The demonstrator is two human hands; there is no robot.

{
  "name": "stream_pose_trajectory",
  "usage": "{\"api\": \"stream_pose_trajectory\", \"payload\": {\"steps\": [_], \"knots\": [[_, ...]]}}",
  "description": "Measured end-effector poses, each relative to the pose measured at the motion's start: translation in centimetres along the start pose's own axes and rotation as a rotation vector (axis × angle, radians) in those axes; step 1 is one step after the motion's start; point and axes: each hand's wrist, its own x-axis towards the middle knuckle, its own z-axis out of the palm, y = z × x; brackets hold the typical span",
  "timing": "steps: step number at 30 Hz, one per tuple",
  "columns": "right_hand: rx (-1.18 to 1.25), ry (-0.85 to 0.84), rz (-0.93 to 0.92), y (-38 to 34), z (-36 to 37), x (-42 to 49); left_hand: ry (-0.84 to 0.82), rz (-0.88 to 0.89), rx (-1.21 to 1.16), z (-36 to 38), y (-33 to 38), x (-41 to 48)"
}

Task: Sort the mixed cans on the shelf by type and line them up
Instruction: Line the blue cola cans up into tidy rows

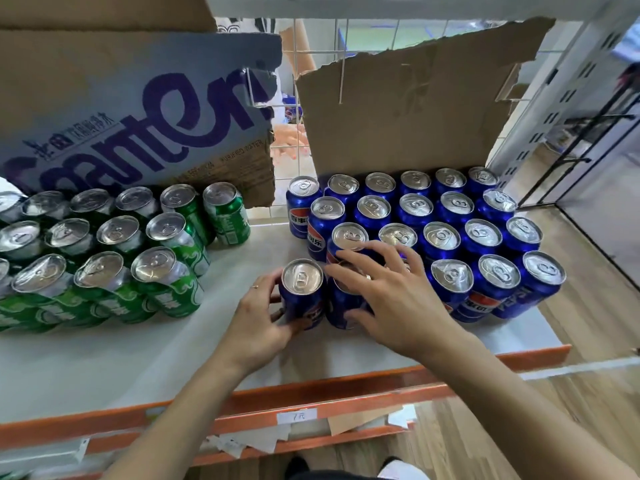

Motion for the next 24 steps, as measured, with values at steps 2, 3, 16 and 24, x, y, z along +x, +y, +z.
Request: {"api": "stream_pose_trajectory", "payload": {"steps": [2, 3, 16, 24], "knots": [[0.008, -0.008, -0.027, 0.5, 0.1, -0.5, -0.082, -0.014, -0.032, 0.0, 0.2, 0.3], [0.038, 0.009, -0.036, 0.5, 0.0, -0.8, -0.130, -0.033, -0.063, -0.3, 0.2, 0.4], [0.789, 0.438, 0.535, 21.3, -5.5, -7.5, -0.019, -0.204, 0.219, -1.2, 8.4, 10.3], [1.464, 0.148, 0.702, 26.9, -0.4, -8.3, -0.066, -0.440, 0.402, 2.7, 10.2, 11.7]]}}
